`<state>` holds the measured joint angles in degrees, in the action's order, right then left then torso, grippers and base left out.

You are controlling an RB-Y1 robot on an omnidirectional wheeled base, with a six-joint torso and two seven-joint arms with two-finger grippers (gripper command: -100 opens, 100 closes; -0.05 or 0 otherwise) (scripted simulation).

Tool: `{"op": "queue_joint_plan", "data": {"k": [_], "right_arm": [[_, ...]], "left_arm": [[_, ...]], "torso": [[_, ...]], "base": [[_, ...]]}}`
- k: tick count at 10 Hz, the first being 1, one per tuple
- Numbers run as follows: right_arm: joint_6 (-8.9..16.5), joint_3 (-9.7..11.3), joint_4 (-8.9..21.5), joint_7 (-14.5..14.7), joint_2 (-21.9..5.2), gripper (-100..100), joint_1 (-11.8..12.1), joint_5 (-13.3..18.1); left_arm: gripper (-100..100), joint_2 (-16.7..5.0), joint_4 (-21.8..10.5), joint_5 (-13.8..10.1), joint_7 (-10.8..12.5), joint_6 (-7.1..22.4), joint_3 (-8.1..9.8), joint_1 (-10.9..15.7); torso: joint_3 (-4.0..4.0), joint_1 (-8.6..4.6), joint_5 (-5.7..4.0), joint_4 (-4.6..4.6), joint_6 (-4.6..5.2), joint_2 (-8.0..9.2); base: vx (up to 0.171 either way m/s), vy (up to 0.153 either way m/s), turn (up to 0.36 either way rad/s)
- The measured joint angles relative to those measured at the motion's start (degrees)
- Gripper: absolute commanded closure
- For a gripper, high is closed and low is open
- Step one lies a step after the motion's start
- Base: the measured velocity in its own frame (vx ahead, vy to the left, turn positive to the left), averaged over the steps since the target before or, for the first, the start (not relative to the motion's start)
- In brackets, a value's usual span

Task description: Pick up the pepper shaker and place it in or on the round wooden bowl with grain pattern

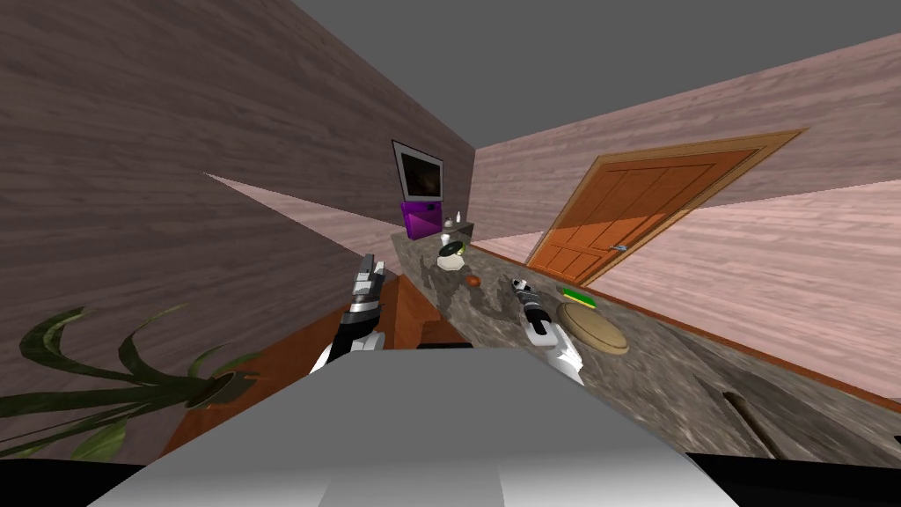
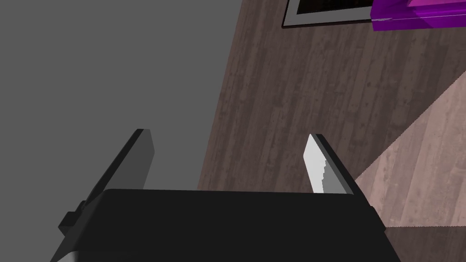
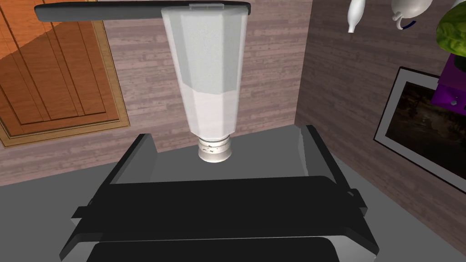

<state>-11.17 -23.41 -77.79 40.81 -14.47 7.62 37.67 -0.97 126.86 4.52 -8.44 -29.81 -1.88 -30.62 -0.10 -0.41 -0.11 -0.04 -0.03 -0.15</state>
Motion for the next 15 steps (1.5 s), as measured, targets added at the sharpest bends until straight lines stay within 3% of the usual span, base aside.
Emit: {"op": "queue_joint_plan", "data": {"k": [1, 5, 10, 11, 15], "right_arm": [[0.0, -0.01, 0.0, 0.0, 0.0, -100, 0.0, -0.01], [-1.45, -4.78, 5.27, 0.62, -1.78, -100, -2.24, -0.6], [-2.63, -9.51, 9.27, 0.03, -4.67, -100, -2.78, -1.74], [-2.63, -9.59, 9.3, 0.0, -4.71, 100, -2.78, -1.76], [-2.62, -9.63, 9.27, -0.02, -4.73, 100, -2.79, -1.78]], "left_arm": [[0, 0.01, 0.0, 0.0, 0.0, 0.0, -0.01, 0.0], [0, 0.01, 0.0, 0.0, 0.0, 0.0, -0.01, 0.02], [0, 0.01, 0.0, 0.0, 0.0, 0.0, -0.01, 0.01], [0, 0.01, 0.0, 0.0, 0.0, 0.0, -0.01, 0.0], [0, 0.01, 0.0, 0.0, 0.0, 0.0, -0.01, 0.0]], "torso": [[0.08, 0.24, 0.06, 0.03, 0.0, 0.14], [0.23, 0.47, 0.12, 0.09, -0.02, 0.38], [0.21, 0.47, 0.12, 0.09, -0.01, 0.34], [0.19, 0.42, 0.11, 0.08, 0.02, 0.31], [0.11, 0.37, 0.07, 0.03, -0.02, 0.2]], "base": [[-0.019, 0.011, 0.256], [-0.043, 0.033, 0.217], [-0.022, 0.022, 0.099], [0.0, 0.0, 0.0], [0.0, 0.0, 0.0]]}}
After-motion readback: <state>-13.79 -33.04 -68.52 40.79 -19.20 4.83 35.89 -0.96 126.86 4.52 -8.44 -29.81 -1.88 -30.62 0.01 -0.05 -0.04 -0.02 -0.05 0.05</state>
